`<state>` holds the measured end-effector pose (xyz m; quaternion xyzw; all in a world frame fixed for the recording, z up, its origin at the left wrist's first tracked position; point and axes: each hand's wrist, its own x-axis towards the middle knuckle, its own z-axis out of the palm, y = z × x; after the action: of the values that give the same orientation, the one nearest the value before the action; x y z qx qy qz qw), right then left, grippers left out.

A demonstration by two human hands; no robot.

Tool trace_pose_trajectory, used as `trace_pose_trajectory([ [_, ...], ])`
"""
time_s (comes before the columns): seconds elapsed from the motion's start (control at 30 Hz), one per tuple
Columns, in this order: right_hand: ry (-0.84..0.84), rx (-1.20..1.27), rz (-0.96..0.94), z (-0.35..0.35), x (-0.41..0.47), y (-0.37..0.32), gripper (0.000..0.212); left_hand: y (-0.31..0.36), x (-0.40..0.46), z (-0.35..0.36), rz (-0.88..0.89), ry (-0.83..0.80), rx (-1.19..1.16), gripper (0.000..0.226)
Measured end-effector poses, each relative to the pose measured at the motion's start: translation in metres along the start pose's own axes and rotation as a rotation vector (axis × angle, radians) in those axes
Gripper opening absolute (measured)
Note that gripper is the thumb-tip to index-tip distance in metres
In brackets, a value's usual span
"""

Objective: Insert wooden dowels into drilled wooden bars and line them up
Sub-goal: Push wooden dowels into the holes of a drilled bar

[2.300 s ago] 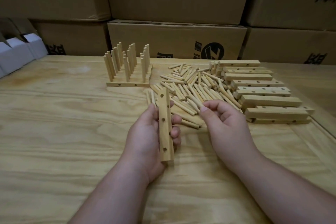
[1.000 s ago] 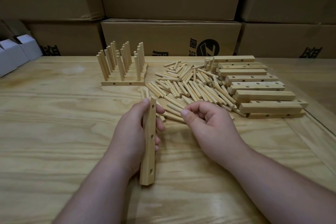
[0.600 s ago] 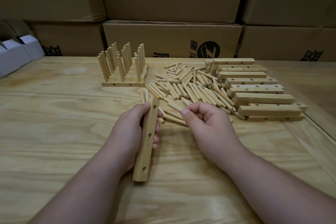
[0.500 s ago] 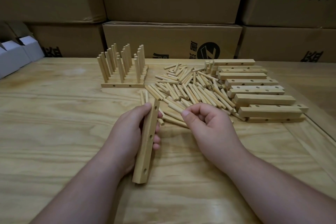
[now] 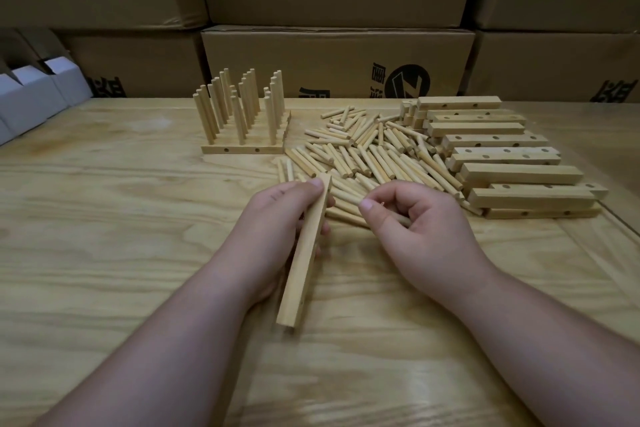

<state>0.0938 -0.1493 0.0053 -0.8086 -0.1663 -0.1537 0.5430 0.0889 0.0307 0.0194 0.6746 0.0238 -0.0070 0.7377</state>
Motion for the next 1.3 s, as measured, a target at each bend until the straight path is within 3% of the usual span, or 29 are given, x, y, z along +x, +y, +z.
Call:
trace_pose_trajectory([
  [0.33, 0.005, 0.014, 0.023, -0.0027, 0.0030, 0.0052, 0.010, 0.0006, 0.0023, 0.0008, -0.022, 0.035, 0.142, 0.049],
  [0.97, -0.099, 0.040, 0.085, -0.0076, 0.0047, 0.0027, 0.010, -0.0076, 0.0064, 0.0002, 0.077, -0.064, 0.231, 0.042],
  [1.3, -0.041, -0.016, -0.009, -0.0045, 0.0007, -0.0019, 0.013, -0.0062, 0.0046, -0.0021, 0.055, -0.093, 0.214, 0.049],
])
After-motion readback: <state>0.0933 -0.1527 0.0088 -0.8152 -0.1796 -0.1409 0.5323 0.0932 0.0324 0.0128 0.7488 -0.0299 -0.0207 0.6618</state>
